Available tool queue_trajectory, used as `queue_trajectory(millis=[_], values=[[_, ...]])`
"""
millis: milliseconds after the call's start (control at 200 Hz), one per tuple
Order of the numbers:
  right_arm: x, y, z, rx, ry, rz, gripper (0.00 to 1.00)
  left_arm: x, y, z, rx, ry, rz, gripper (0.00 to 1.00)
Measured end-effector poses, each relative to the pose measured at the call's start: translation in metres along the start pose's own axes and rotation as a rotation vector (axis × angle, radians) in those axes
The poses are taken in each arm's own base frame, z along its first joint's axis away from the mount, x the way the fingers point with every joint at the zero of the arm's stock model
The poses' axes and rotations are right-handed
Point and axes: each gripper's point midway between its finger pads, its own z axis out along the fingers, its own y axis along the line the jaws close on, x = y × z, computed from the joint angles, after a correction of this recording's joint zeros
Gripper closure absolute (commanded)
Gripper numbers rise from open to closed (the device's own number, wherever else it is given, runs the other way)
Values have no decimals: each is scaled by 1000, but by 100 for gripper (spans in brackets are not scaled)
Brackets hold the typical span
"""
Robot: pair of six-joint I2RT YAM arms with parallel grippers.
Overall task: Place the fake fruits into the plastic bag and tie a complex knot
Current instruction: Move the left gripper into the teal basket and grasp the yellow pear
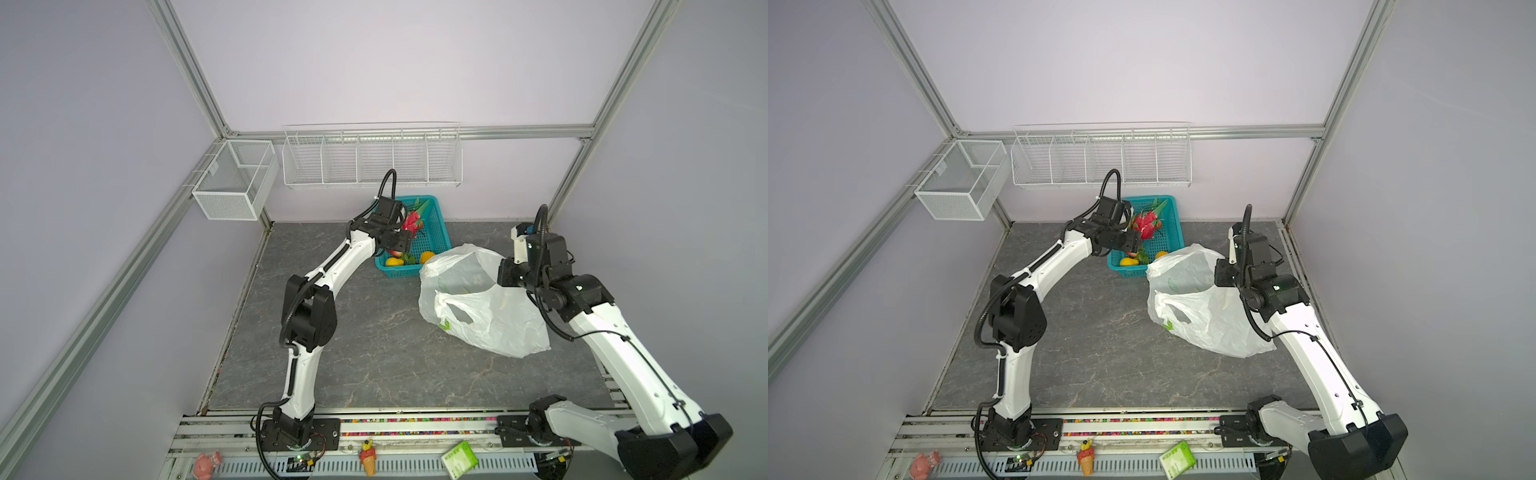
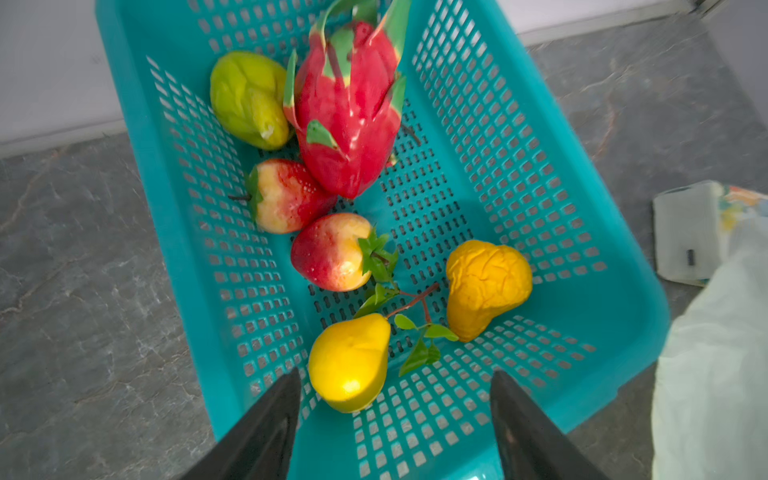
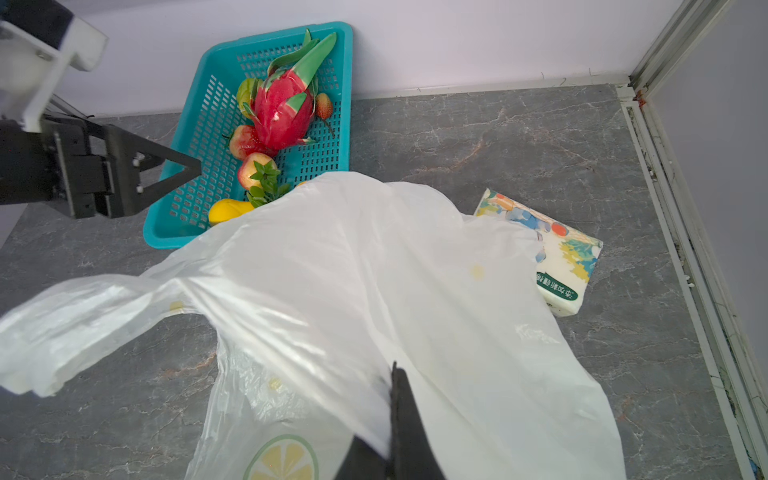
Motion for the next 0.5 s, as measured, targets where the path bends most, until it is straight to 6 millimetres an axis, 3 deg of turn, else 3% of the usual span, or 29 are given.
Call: queue_trajectory(millis=[190, 500], values=[[0, 0, 1, 0, -2, -10, 93, 15, 12, 27, -61, 96, 4, 31], [0, -3, 1, 15, -5, -30, 93, 55, 58, 30, -141, 212, -43, 31]])
